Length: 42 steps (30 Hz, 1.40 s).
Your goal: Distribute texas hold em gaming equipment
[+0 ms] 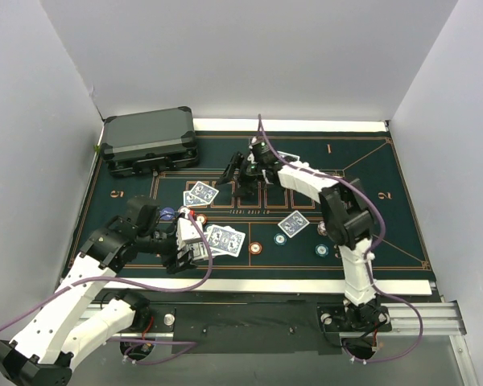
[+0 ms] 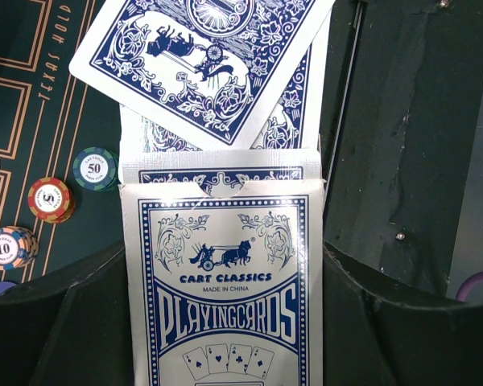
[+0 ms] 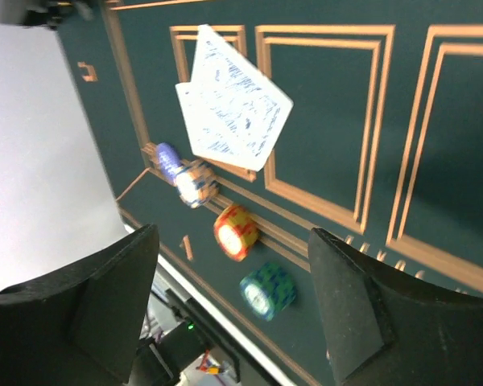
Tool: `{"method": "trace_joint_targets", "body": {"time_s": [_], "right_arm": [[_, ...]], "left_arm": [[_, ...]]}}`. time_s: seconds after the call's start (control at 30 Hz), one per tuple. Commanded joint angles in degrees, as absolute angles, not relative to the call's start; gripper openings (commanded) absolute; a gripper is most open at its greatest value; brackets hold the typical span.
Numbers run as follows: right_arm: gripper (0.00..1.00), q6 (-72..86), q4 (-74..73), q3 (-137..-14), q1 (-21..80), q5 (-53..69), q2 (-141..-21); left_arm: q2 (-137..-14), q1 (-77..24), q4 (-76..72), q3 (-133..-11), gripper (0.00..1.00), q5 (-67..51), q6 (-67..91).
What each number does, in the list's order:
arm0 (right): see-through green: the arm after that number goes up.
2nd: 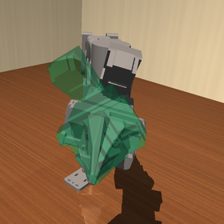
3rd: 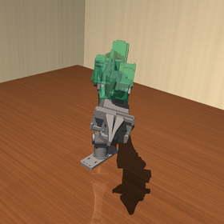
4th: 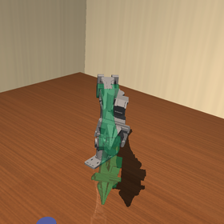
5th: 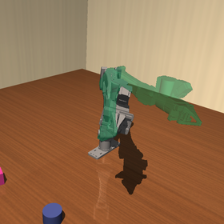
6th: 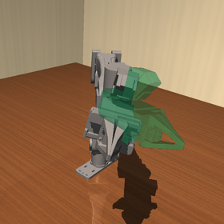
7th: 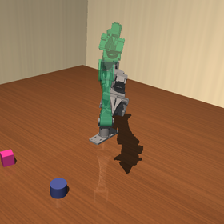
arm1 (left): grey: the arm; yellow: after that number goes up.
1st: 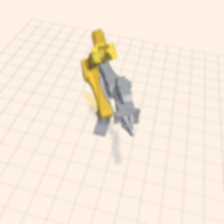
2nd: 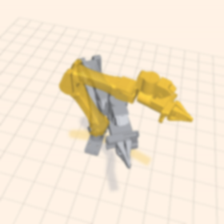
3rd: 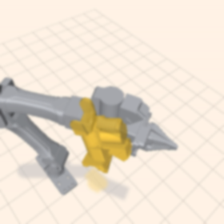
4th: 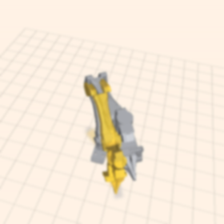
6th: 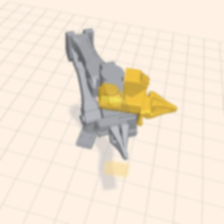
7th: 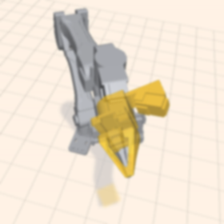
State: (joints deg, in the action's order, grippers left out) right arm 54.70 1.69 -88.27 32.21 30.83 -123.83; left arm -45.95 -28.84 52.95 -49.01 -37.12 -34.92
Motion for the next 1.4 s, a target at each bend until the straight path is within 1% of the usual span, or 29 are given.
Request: {"method": "trace_joint_targets", "body": {"time_s": [0.0, 0.03, 0.07, 0.1, 0.2, 0.27, 0.43, 0.53, 0.7, 0.83, 0.97, 1.07, 1.27, 1.33, 1.37], "right_arm": [[0.71, 54.7, 1.1, -83.1, 30.5, 31.3, -107.3], [0.73, 56.1, 4.0, -81.6, 30.1, 31.7, -103.6], [0.75, 58.9, 5.9, -77.5, 29.6, 32.4, -101.1], [0.79, 60.1, 9.7, -75.3, 29.4, 32.9, -96.8], [0.88, 66.0, 15.8, -66.1, 29.2, 34.0, -86.9], [0.9, 68.9, 19.8, -61.0, 29.3, 34.2, -81.9], [0.92, 71.5, 22.1, -48.2, 30.8, 33.2, -69.4], [0.92, 69.3, 16.3, -44.6, 33.2, 30.9, -61.4], [0.91, 67.5, 10.2, -41.1, 41.8, 25.8, -55.1], [0.9, 69.6, 12.9, -39.4, 46.9, 23.0, -54.4], [0.89, 68.3, 12.7, -40.9, 50.0, 20.8, -57.0], [0.86, 66.3, 10.4, -42.4, 52.0, 19.1, -59.8], [0.74, 67.1, 11.8, -42.2, 53.4, 17.1, -60.7], [0.68, 67.3, 12.0, -42.2, 53.4, 16.8, -60.4], [0.64, 67.3, 12.0, -42.2, 53.4, 16.8, -60.1]], "left_arm": [[-44.6, -29.2, 52.3, -52.1, 0.0, -37.5, -35.0], [-44.6, -29.2, 52.2, -52.0, 0.0, -37.5, -35.1], [-44.6, -29.2, 52.2, -52.0, 0.0, -37.5, -35.1], [-44.7, -29.2, 52.1, -52.0, 0.0, -37.4, -35.1], [-45.2, -29.2, 51.8, -51.9, 0.0, -37.8, -34.8], [-45.3, -29.3, 51.4, -51.7, 0.0, -38.1, -34.7], [-45.5, -29.2, 51.0, -51.7, 0.0, -38.1, -34.5], [-45.4, -29.2, 50.8, -51.6, 0.0, -38.1, -34.4], [-45.4, -29.2, 50.7, -51.4, 0.0, -38.1, -34.3], [-45.6, -29.2, 50.5, -51.6, 0.0, -38.1, -34.2], [-45.5, -29.2, 50.2, -51.7, 0.0, -38.3, -33.6], [-45.6, -29.2, 50.4, -51.9, 0.0, -38.2, -33.4], [-45.6, -29.2, 50.4, -51.7, 0.0, -38.1, -33.7], [-45.6, -29.2, 50.2, -51.8, 0.0, -38.2, -33.7], [-45.7, -29.2, 50.3, -51.8, 0.0, -38.2, -33.7]]}}
